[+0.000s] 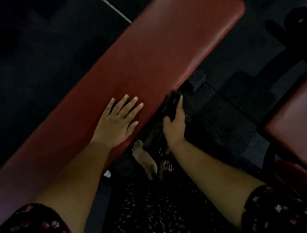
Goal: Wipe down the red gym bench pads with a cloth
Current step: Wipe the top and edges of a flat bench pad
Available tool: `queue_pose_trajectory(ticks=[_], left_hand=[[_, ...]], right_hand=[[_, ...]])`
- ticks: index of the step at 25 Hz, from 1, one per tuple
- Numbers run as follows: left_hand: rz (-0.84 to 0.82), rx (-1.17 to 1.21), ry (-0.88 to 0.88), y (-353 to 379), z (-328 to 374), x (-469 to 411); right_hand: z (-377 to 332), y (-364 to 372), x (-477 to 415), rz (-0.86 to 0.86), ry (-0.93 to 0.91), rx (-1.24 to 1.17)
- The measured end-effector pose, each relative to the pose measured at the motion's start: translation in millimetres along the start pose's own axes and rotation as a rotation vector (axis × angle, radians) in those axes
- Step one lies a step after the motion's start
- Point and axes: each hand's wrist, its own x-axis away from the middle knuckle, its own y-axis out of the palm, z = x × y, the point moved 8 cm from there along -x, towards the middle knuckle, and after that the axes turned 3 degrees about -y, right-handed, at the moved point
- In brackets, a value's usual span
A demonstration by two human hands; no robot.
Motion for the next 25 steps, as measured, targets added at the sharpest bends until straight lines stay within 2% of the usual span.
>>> queue_pose_trajectory(ticks=[4,7,9,11,14,17,19,22,25], left_hand=[[0.149,0.017,0.007,-0.8,-3.4,2.0],[0.226,0.006,0.028,-0.6,-5.0,2.6],[0.284,0.008,0.043,0.1,-5.9,6.6],[0.311,-0.007,0.042,0.9,-9.4,5.6],[0.276,-0.009,0.019,-1.9,-4.5,5.5],[0.233,0.033,0.014,-6.3,-6.0,24.7],[0.217,0.045,-0.046,-3.5,-16.4,56.6],[0.187,0.054,-0.149,4.4,-30.7,114.6],[0.074,0.061,-0.174,14.6,-42.8,153.0]], right_hand=[[0.0,-4.4,-22.9,0.05,0.042,-0.048],[4.9,38.0,39.4,0.011,0.05,-0.1],[4.6,59.7,86.2,-0.079,0.077,-0.077],[2.3,58.8,93.1,-0.103,0.069,-0.058],[-0.4,25.3,44.3,0.029,0.026,-0.047],[1.8,16.2,28.4,0.034,0.069,-0.1],[7.5,33.1,57.1,0.02,0.123,-0.186],[30.6,83.4,139.5,-0.084,0.303,-0.275],[34.6,103.1,179.0,-0.111,0.296,-0.266]])
